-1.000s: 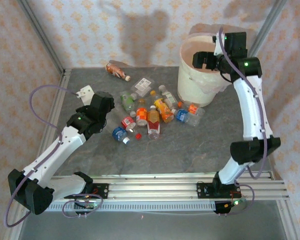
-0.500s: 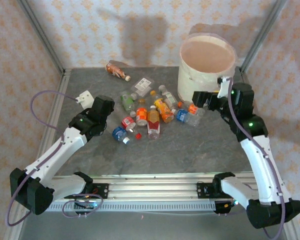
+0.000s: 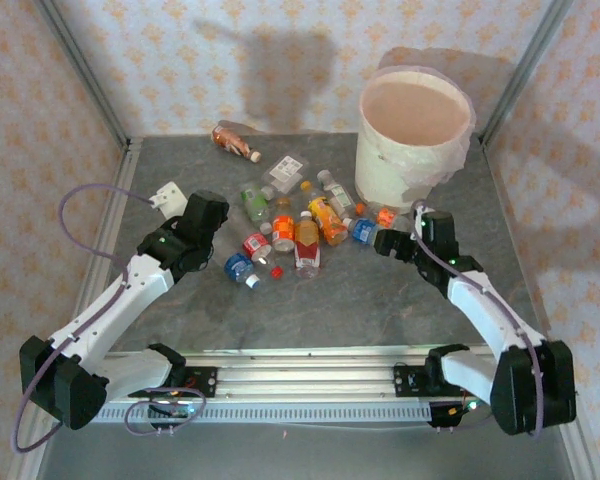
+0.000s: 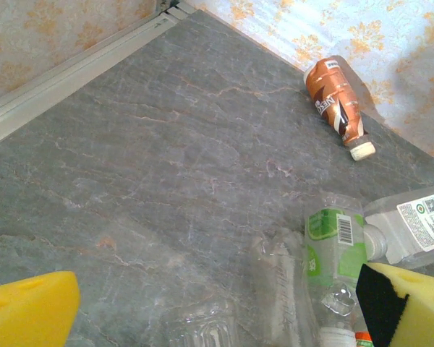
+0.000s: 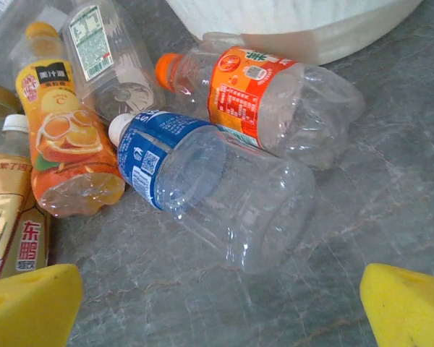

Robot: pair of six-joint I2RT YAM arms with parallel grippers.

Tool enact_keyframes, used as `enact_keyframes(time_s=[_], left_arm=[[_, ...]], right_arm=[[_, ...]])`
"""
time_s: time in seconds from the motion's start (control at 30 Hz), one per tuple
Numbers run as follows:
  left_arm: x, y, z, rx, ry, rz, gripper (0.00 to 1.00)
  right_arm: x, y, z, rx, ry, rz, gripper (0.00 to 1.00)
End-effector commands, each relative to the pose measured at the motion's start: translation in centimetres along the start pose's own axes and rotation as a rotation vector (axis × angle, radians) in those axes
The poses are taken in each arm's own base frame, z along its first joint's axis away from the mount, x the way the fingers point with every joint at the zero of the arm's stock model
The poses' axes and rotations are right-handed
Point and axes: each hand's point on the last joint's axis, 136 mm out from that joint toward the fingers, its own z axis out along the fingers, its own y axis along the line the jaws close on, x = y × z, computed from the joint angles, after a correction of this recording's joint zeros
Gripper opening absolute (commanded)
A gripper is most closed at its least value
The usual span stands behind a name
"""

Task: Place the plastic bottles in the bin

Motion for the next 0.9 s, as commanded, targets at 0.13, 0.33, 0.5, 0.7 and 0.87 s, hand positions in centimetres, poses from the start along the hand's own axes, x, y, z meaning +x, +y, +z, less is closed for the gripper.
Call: enact_keyframes(time_s=[0.13, 0.33, 0.5, 0.7, 0.87], left_arm=[[0.6, 0.7, 0.6, -0.050, 0.012, 0.021, 1.00], [0.9, 0.0, 1.1, -0.045, 0.029, 0.029, 1.00], [1.2, -0.3, 1.4, -0.045, 0.039, 0.032, 1.00], [1.5, -0.5, 1.6, -0.042, 0.051, 0.030, 1.00], [1.5, 0.0, 1.5, -0.053, 0.048, 0.035, 1.00]], right_arm=[[-2.4, 1.8, 1.5, -0.064, -0.002, -0.124, 0.96], [-2.3, 2.9, 2.6, -0.085, 0.097, -0.216, 0.96], [-2.5, 3.9, 4.1, -0.054, 0.131, -0.311, 0.96], [-1.1, 4.0, 6.4, -0.012, 0.264, -0.383, 0.96], [1.3, 3.0, 7.2, 0.021, 0.366, -0.403, 0.95]])
